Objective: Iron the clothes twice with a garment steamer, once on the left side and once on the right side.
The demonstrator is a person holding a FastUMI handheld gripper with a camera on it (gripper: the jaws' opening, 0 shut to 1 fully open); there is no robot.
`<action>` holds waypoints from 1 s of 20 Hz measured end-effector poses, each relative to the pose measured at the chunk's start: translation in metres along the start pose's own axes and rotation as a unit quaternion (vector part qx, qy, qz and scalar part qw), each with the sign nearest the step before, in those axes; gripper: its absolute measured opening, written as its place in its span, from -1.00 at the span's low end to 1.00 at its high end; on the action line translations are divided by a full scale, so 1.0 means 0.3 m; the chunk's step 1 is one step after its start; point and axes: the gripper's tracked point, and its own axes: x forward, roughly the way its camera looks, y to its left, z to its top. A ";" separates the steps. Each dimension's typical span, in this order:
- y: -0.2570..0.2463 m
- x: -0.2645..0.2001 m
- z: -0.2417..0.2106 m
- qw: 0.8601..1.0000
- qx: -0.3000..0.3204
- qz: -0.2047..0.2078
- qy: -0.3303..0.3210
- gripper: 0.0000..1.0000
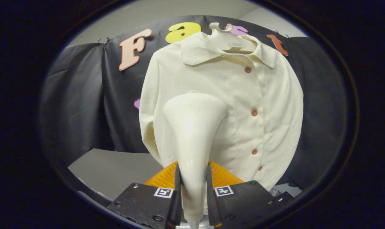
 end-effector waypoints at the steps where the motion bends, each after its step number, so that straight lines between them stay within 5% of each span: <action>1: 0.000 0.002 -0.032 1.000 0.002 0.001 0.005 -0.34; 20: -0.081 -0.004 -0.679 0.991 0.039 -0.002 0.127 -0.34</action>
